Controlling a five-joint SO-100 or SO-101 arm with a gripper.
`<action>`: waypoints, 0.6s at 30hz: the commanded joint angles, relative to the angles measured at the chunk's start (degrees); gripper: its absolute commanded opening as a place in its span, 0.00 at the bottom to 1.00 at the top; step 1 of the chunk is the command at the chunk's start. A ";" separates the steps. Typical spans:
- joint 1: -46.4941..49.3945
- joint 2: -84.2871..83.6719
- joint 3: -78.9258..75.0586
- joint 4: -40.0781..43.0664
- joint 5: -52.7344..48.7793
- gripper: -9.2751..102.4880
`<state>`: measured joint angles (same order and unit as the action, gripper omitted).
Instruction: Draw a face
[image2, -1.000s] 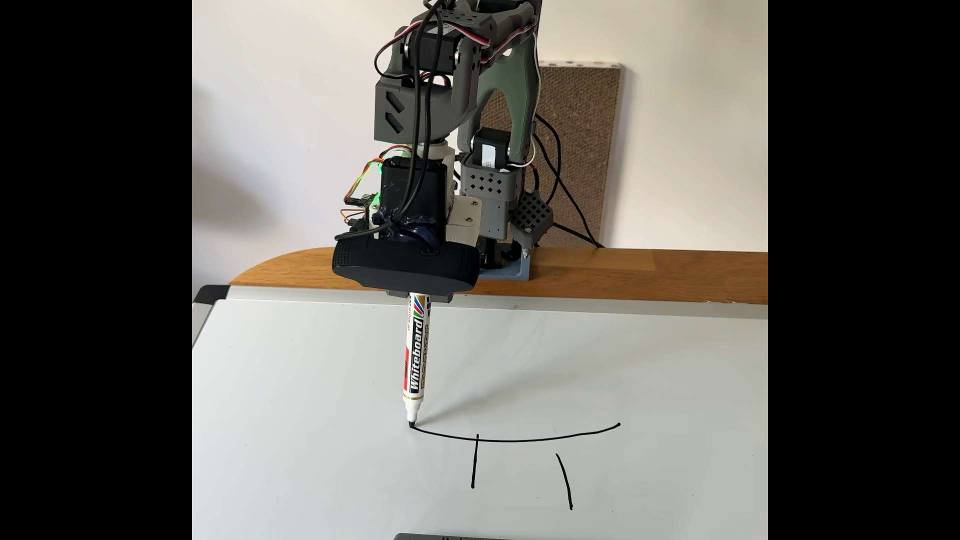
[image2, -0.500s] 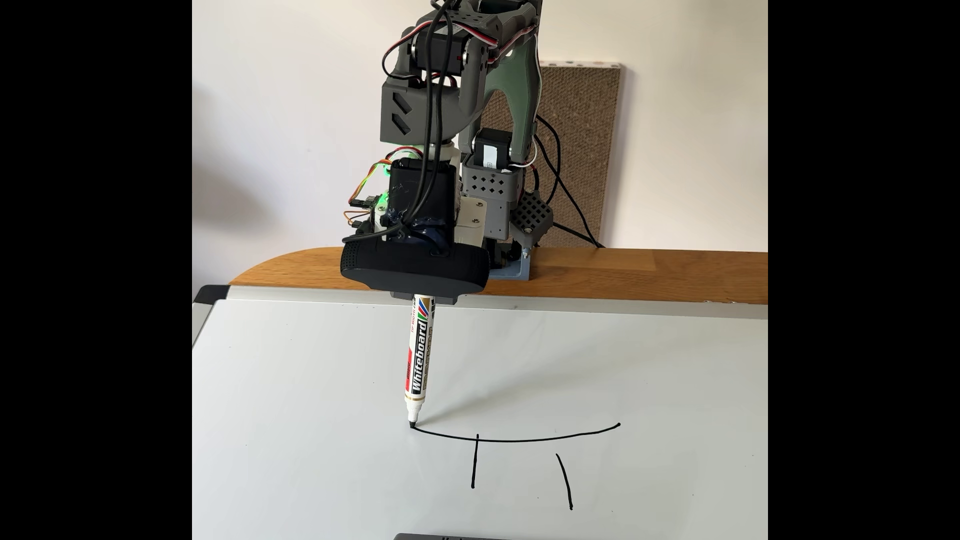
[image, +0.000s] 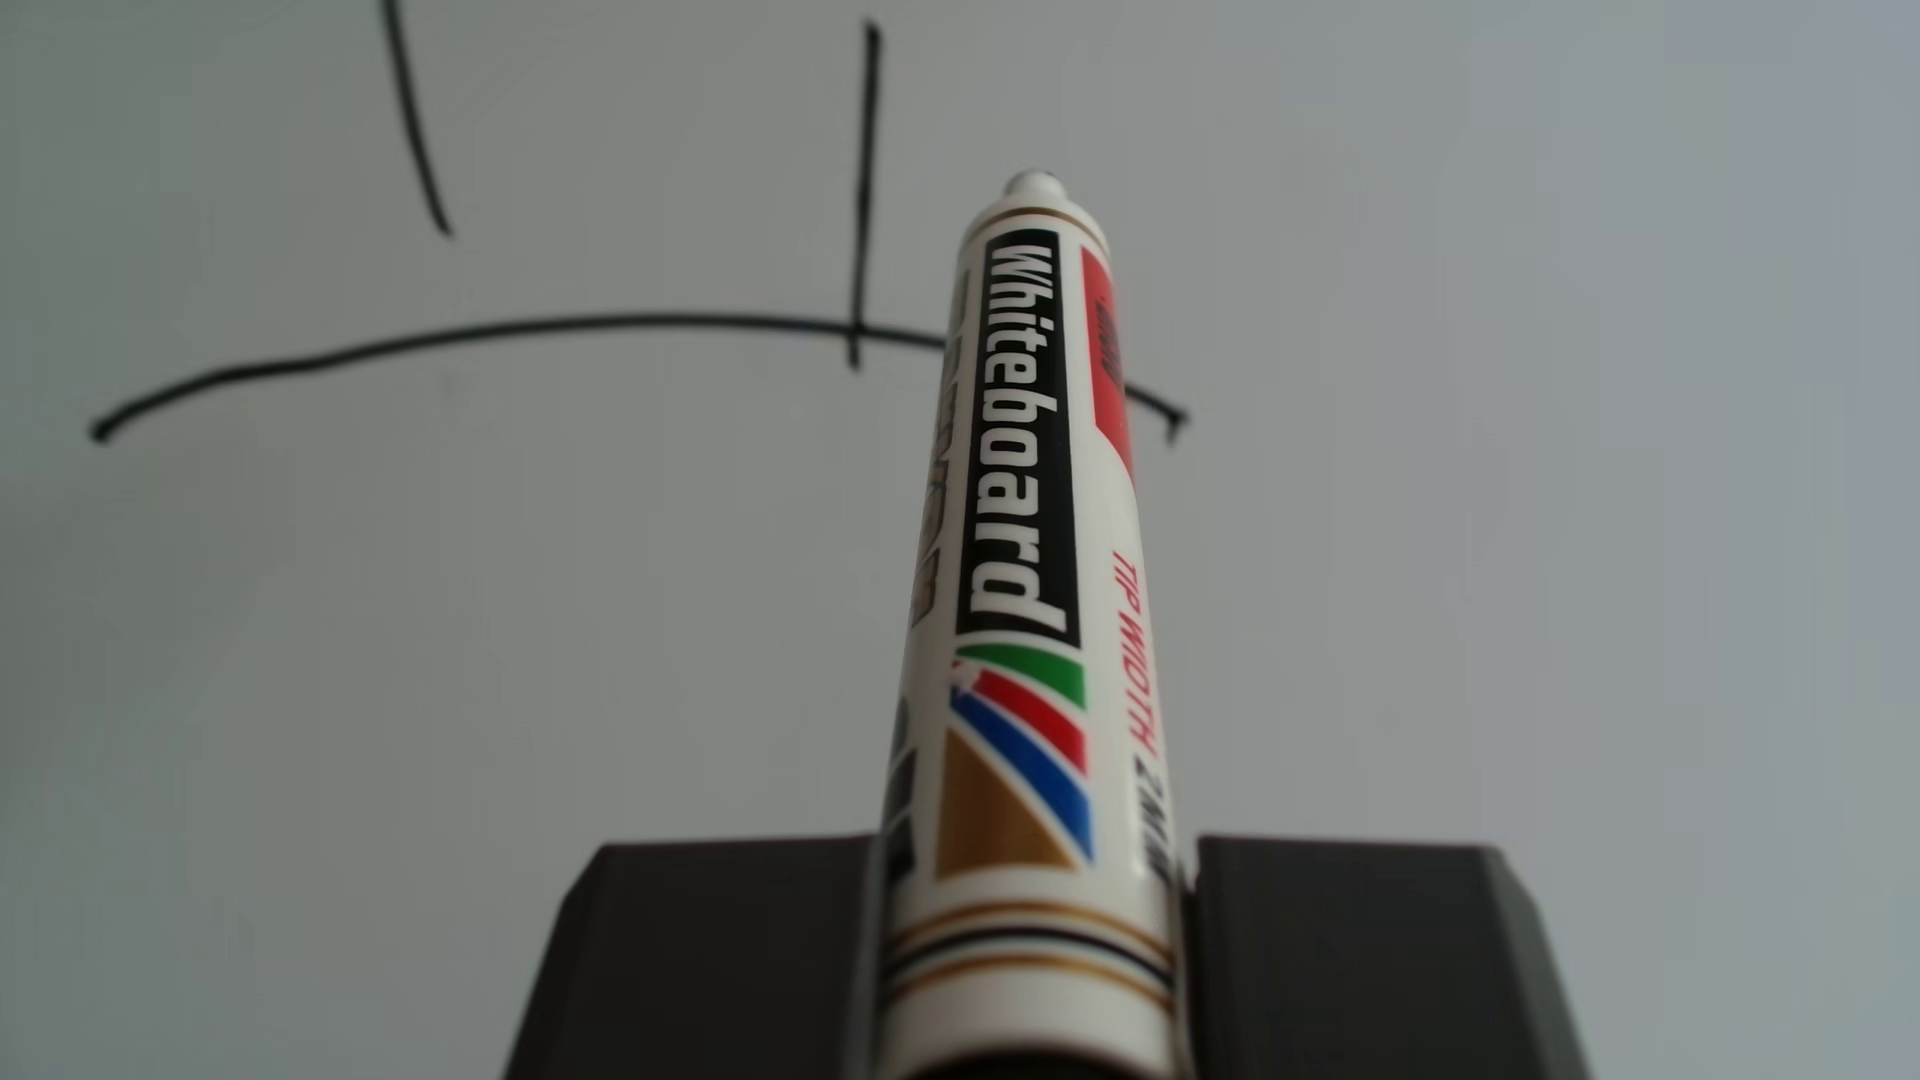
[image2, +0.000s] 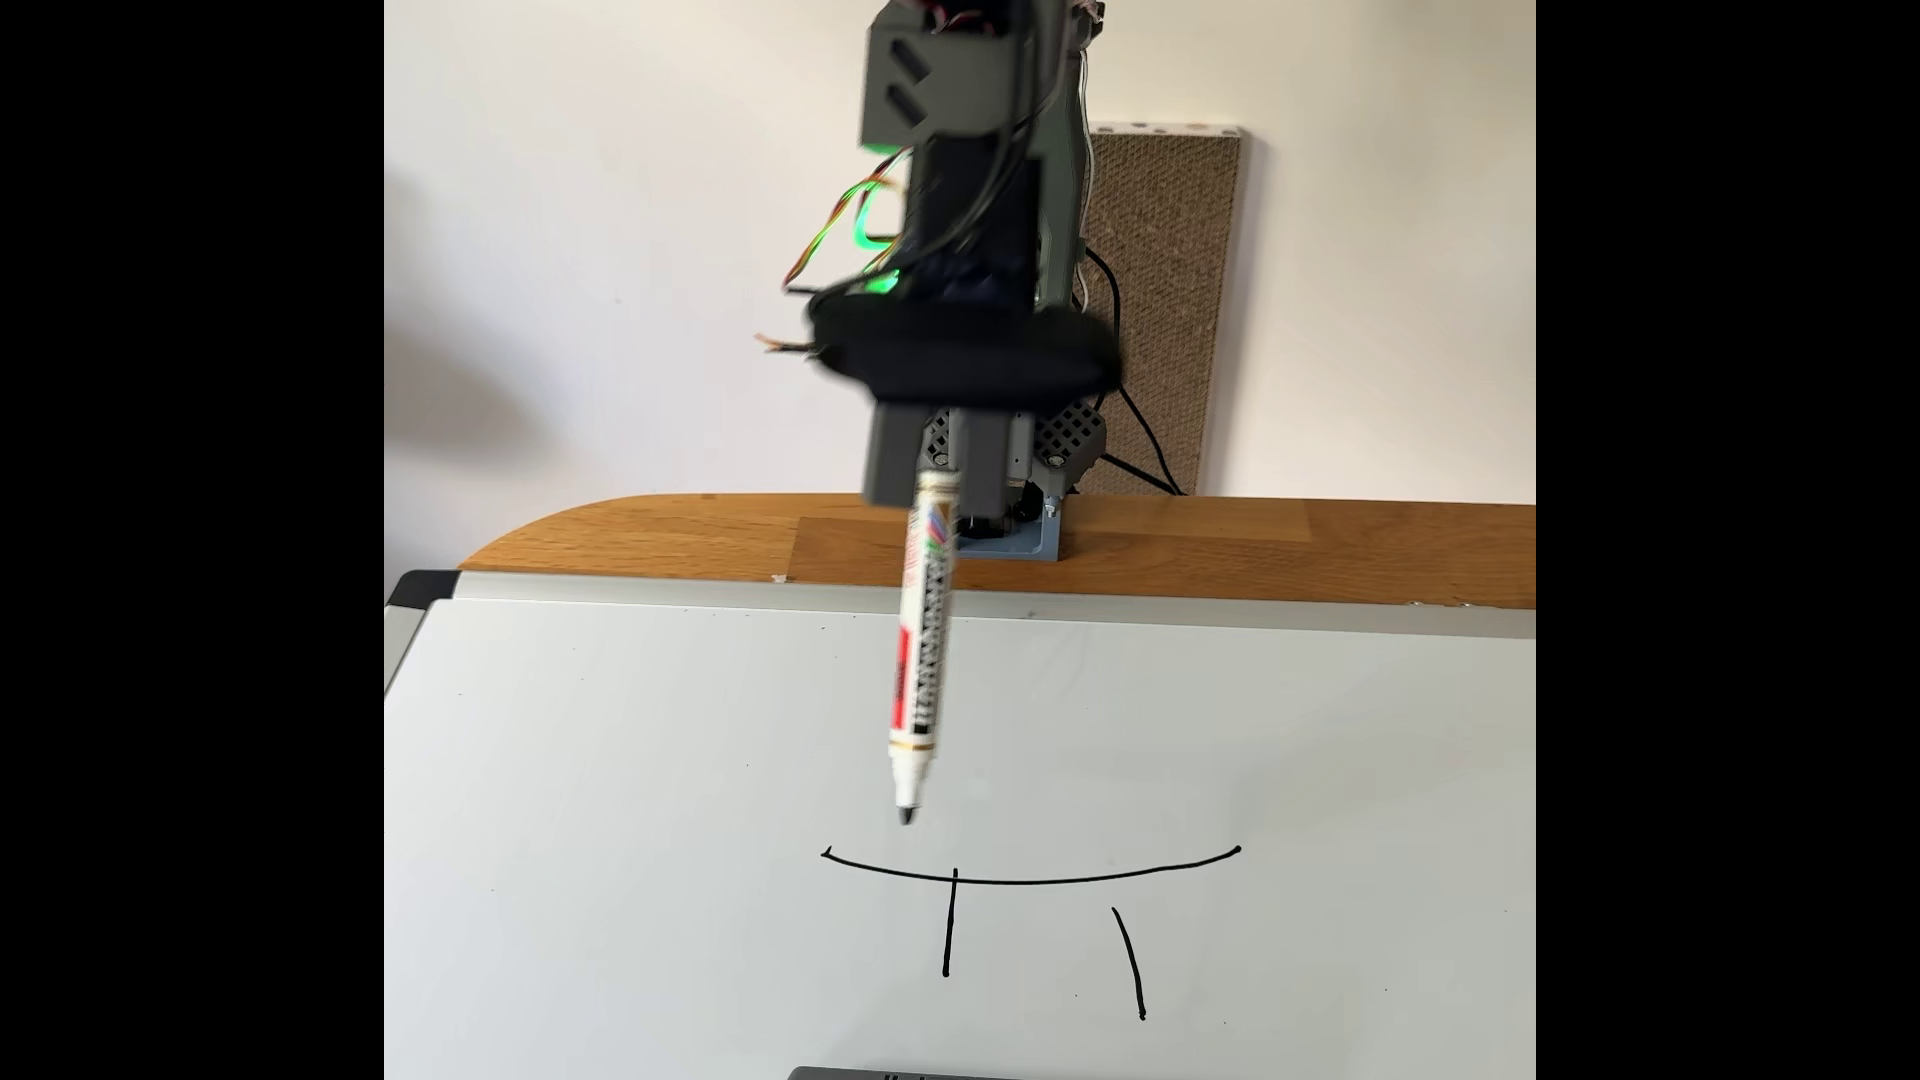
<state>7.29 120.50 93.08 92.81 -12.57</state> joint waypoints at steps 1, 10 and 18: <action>-2.81 6.15 -2.90 -2.37 2.90 0.07; -8.26 19.25 -1.93 -5.27 8.17 0.07; -8.35 41.40 8.79 -5.54 7.65 0.07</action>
<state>-1.41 156.45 100.28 89.47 -5.01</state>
